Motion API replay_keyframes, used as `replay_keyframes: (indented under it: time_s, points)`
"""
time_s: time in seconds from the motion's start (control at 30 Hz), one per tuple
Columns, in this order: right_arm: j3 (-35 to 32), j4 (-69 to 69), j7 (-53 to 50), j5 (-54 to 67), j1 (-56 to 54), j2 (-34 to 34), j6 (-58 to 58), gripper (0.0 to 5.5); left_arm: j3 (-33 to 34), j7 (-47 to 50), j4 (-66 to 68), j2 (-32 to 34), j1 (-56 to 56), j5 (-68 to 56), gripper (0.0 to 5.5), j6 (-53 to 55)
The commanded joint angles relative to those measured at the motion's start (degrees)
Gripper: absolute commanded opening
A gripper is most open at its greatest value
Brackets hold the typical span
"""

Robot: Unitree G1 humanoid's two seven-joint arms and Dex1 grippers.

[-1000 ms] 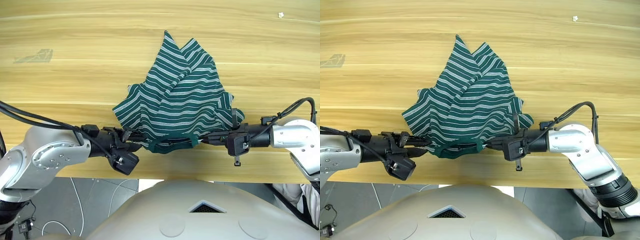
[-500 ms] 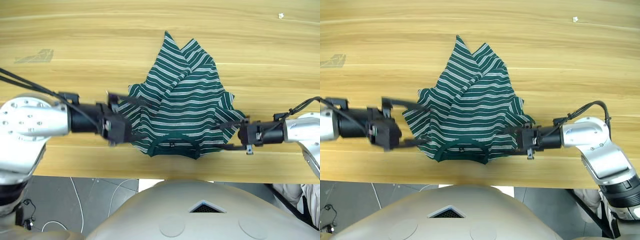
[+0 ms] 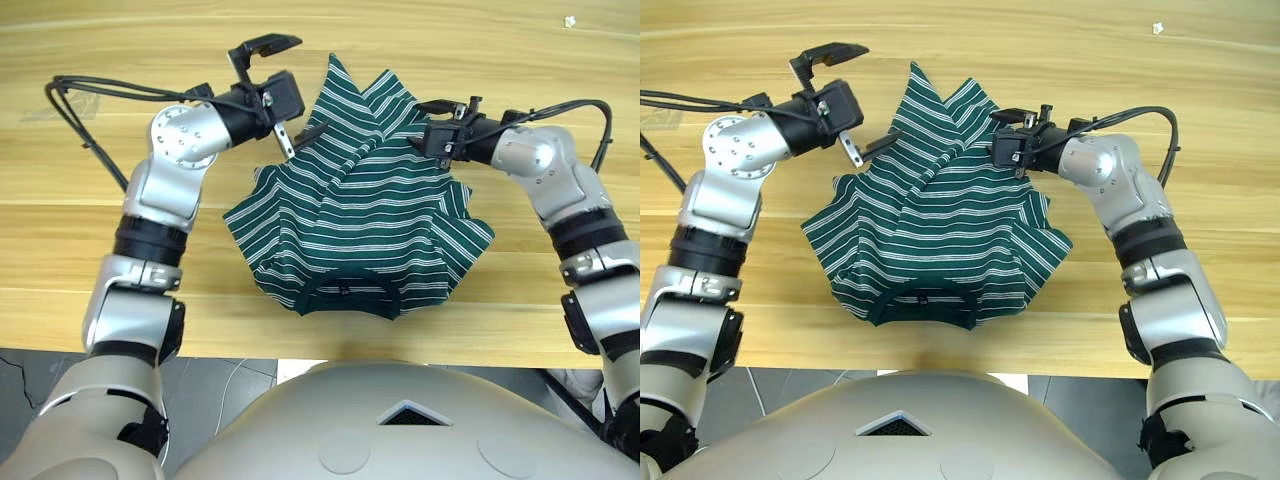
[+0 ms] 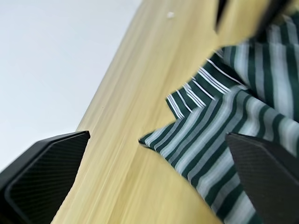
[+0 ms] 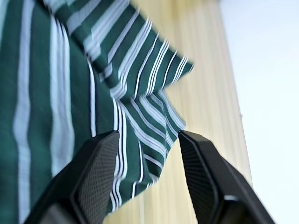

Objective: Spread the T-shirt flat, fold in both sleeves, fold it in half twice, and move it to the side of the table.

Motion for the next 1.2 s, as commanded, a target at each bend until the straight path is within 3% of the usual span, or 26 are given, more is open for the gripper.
replay_keyframes:
  time_s: [0.03,0.27,0.6,0.97,1.2]
  points:
    - [3.47,13.67,-7.81,-6.84,-6.9,2.23,-2.34,2.33,-1.81,5.45,16.31,-5.83,-8.17,3.81,5.37,-5.06]
    - [6.35,27.12,-14.55,-11.32,-11.93,6.22,-2.11,2.33,-4.69,12.21,35.97,-10.96,-13.21,9.58,5.37,-10.08]
    - [7.1,29.94,-15.75,-11.33,-10.26,5.04,-3.19,2.33,-5.01,16.36,42.44,-4.06,-10.02,13.17,5.37,-13.64]
    - [4.87,27.92,-15.61,-9.3,-5.99,1.73,-3.12,2.33,-1.8,14.17,39.0,1.44,-7.35,10.9,5.37,-16.46]
    - [2.03,7.5,-5.71,-1.6,7.36,-2.1,-4.38,2.33,0.73,8.72,21.67,4.19,3.11,6.49,5.37,-16.58]
